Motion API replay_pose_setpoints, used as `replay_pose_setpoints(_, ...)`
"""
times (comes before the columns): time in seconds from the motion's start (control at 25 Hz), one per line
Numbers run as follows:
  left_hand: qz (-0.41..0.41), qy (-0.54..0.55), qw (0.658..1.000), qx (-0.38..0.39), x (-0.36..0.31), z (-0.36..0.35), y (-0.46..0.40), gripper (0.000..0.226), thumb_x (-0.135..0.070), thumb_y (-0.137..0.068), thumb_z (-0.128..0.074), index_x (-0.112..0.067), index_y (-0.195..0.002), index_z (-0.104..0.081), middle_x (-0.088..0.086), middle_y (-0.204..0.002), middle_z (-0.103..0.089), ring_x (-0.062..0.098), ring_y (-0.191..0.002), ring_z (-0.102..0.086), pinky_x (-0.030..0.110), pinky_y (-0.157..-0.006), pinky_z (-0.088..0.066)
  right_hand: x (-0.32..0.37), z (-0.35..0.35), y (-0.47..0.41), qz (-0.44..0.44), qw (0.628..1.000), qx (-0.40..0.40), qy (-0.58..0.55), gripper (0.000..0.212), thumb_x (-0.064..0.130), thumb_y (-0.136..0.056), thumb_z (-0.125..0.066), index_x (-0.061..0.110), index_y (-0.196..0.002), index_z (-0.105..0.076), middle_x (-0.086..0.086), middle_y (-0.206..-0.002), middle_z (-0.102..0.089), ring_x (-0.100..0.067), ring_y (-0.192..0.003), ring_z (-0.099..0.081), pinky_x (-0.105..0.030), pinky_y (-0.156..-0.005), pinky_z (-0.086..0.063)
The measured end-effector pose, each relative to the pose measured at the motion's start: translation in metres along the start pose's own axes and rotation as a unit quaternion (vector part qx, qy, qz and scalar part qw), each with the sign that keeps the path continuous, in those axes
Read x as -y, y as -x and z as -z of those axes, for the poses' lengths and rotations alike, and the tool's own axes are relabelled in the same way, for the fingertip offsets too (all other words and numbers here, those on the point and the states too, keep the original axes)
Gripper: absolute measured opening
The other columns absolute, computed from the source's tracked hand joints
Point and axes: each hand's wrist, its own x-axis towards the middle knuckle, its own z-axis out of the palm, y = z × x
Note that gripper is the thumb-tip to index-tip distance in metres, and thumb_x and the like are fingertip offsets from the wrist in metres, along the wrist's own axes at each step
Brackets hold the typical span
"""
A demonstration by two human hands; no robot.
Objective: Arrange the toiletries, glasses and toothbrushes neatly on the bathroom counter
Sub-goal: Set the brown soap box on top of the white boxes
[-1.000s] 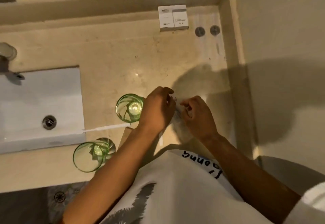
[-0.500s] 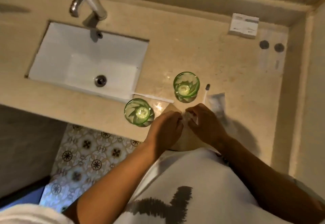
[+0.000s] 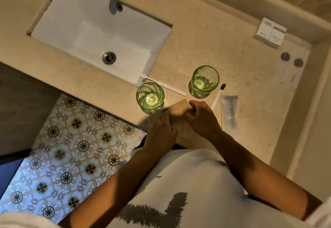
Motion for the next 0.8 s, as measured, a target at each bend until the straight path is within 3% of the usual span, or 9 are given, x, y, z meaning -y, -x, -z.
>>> replay_pose_setpoints(0.16, 0.013, 0.019, 1.000, -0.011, 0.000, -0.001, 0.004, 0.053, -0.017, -0.090, -0.058, -0.013, -0.141, -0.045, 0.011, -0.133, -0.052, 0.027, -0.122, -0.048, 0.039, -0.098, -0.043, -0.004, 0.006, 0.013, -0.069, 0.993, -0.002, -0.093, 0.037, 0.025, -0.095, -0.063, 0.013, -0.130, -0.061, -0.004, -0.117, -0.066, -0.012, -0.098, -0.057, -0.024, -0.084, -0.046)
replay_pose_setpoints(0.28, 0.014, 0.034, 0.999, -0.004, -0.008, -0.002, 0.005, 0.047, -0.020, -0.091, -0.061, -0.018, -0.136, -0.048, 0.003, -0.117, -0.057, 0.022, -0.106, -0.056, 0.033, -0.084, -0.045, -0.009, 0.017, 0.025, -0.095, 0.984, -0.015, -0.152, 0.031, 0.025, -0.094, -0.065, 0.018, -0.125, -0.064, 0.004, -0.103, -0.068, -0.016, -0.092, -0.066, -0.031, -0.082, -0.058)
replay_pose_setpoints(0.4, -0.008, 0.046, 0.999, 0.012, -0.026, -0.009, -0.001, 0.049, -0.019, -0.089, -0.065, -0.024, -0.135, -0.048, -0.005, -0.103, -0.059, 0.017, -0.091, -0.060, 0.033, -0.078, -0.048, -0.021, 0.037, 0.032, -0.130, 0.962, -0.052, -0.232, 0.016, 0.020, -0.093, -0.066, 0.025, -0.109, -0.065, 0.002, -0.092, -0.071, -0.017, -0.081, -0.070, -0.028, -0.070, -0.060)
replay_pose_setpoints(0.48, -0.031, 0.037, 0.998, 0.035, -0.045, -0.017, -0.009, 0.051, -0.019, -0.089, -0.066, -0.027, -0.136, -0.048, -0.006, -0.105, -0.061, 0.015, -0.090, -0.060, 0.032, -0.079, -0.050, -0.034, 0.053, 0.032, -0.163, 0.943, -0.083, -0.279, 0.009, 0.023, -0.095, -0.066, 0.026, -0.103, -0.067, 0.001, -0.090, -0.072, -0.016, -0.076, -0.069, -0.028, -0.067, -0.058)
replay_pose_setpoints(0.64, -0.109, 0.014, 0.992, 0.056, -0.093, -0.040, -0.037, 0.049, -0.012, -0.087, -0.067, -0.020, -0.134, -0.054, -0.003, -0.113, -0.061, 0.014, -0.092, -0.058, 0.028, -0.083, -0.049, -0.064, 0.086, 0.023, -0.219, 0.906, -0.156, -0.326, 0.020, 0.023, -0.096, -0.064, 0.015, -0.113, -0.070, -0.001, -0.093, -0.071, -0.016, -0.077, -0.066, -0.032, -0.070, -0.057)
replay_pose_setpoints(0.8, -0.168, -0.015, 0.984, 0.064, -0.157, -0.067, -0.077, 0.047, -0.015, -0.090, -0.065, -0.015, -0.135, -0.053, 0.008, -0.123, -0.061, 0.025, -0.104, -0.061, 0.032, -0.086, -0.050, -0.099, 0.129, 0.004, -0.242, 0.869, -0.220, -0.371, 0.017, 0.020, -0.098, -0.060, 0.016, -0.112, -0.069, -0.006, -0.100, -0.073, -0.019, -0.084, -0.066, -0.037, -0.080, -0.058)
